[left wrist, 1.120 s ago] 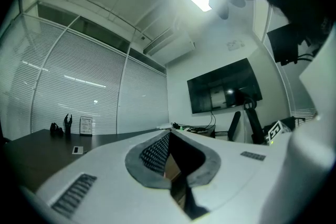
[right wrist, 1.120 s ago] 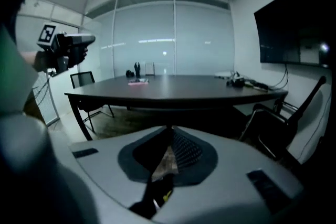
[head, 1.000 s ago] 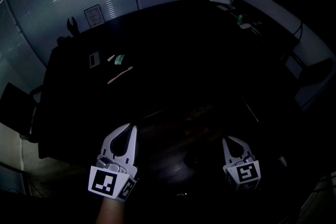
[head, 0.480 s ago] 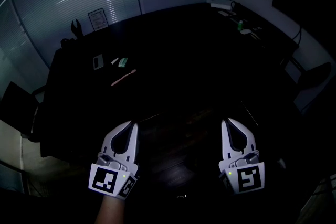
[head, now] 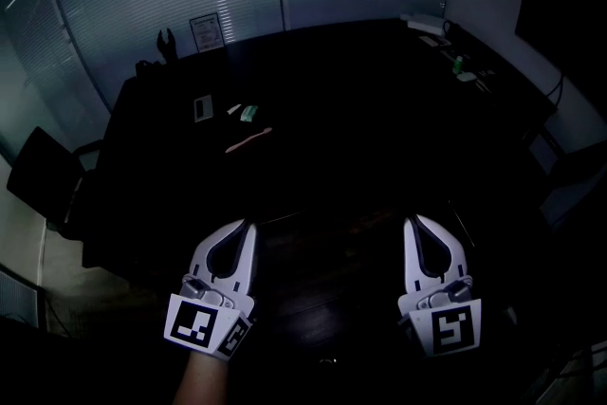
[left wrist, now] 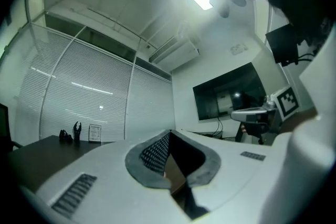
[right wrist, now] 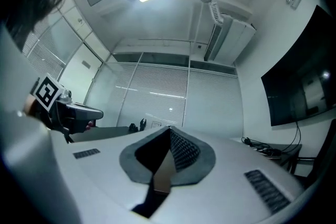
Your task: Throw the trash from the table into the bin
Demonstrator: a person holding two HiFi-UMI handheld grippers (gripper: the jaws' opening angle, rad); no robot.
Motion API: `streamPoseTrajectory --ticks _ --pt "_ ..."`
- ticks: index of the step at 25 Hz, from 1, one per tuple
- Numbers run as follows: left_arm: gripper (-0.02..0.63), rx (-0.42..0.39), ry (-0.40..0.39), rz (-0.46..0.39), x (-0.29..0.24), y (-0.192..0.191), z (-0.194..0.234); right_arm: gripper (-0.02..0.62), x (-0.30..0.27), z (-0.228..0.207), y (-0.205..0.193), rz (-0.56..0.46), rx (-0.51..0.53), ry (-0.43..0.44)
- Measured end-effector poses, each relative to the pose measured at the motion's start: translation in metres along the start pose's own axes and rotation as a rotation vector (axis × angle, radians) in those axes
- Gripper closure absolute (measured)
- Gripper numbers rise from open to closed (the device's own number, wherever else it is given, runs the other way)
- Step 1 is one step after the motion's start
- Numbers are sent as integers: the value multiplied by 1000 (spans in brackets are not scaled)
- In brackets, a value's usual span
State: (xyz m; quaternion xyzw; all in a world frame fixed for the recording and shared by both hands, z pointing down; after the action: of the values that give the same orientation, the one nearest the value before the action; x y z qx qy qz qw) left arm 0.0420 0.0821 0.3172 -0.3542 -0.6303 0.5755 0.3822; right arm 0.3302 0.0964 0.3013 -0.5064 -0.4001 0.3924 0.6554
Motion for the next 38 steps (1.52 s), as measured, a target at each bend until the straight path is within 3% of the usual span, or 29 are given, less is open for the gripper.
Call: streamPoseTrajectory --ticks 12,20,31,38 --pt "606 5 117 -20 18 9 29 589 -32 10 10 -34 -9 58" --pt "606 -15 232 -30 37 17 54 589 -74 32 14 -36 37 215" --pt "606 -42 420 -16 79 27 91 589 -131 79 22 -95 -35 449" --pt "606 -44 462 -25 87 27 132 589 -173 110 20 -62 -56 455"
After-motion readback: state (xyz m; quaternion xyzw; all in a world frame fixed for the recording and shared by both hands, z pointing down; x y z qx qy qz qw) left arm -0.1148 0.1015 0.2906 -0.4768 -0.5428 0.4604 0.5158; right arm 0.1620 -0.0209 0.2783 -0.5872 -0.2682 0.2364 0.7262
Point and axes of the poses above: the fingertips, and each gripper's own axes: x backward along the fingers, z to its left, y out of its top, the point moved 10 cm from there along x, backward along the fingers, and after that the axes turned 3 degrees about z, right-handed, at the moved point
